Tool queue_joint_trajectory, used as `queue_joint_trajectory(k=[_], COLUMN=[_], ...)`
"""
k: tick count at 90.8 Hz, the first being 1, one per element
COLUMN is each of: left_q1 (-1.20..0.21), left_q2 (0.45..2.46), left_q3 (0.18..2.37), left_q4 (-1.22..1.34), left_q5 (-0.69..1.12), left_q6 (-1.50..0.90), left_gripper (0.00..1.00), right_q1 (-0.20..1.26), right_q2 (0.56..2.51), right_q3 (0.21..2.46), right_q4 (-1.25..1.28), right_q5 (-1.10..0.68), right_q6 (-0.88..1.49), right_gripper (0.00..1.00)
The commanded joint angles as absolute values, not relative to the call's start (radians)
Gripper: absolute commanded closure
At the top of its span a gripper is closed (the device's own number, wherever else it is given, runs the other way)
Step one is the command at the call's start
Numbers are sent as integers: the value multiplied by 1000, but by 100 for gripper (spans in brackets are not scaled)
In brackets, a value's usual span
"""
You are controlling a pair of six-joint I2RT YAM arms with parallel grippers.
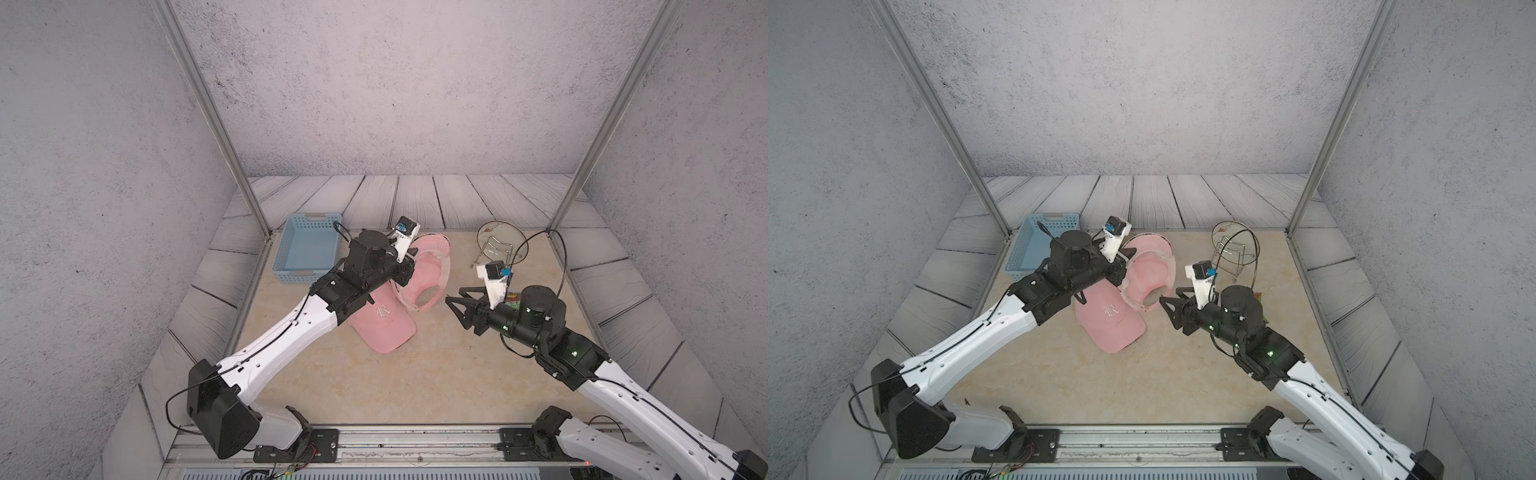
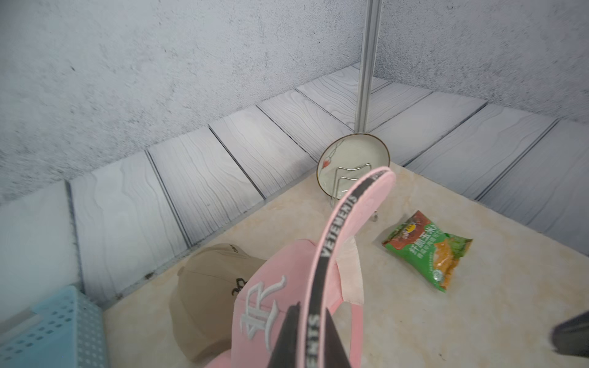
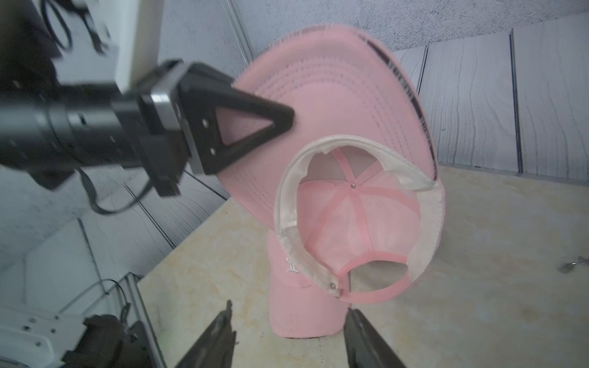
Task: Turn the baseball cap inside out
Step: Turn over the baseball cap.
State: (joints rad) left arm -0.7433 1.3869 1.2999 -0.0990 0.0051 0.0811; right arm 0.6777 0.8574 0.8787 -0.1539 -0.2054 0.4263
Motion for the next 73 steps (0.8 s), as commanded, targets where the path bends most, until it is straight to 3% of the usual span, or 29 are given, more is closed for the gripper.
queue_joint_trajectory(k=[1,31,73], left_q1=[-778,-880,-960], left_q2=[1384,1369,1308], left_q3=[1258,1119,953], left_q4=[138,431,634], left_q5=[-132,-186,-138], left_q6=[278,498,613], left_gripper=[100,100,100], right_q1=[681,671,615], right_q2=[893,983,951], right_q3=[980,1118,1041], right_q4=[-199,-169,-82], right_q5=[-262,-234,-164], right_q6=[627,881,1009], right_gripper=[40,39,44])
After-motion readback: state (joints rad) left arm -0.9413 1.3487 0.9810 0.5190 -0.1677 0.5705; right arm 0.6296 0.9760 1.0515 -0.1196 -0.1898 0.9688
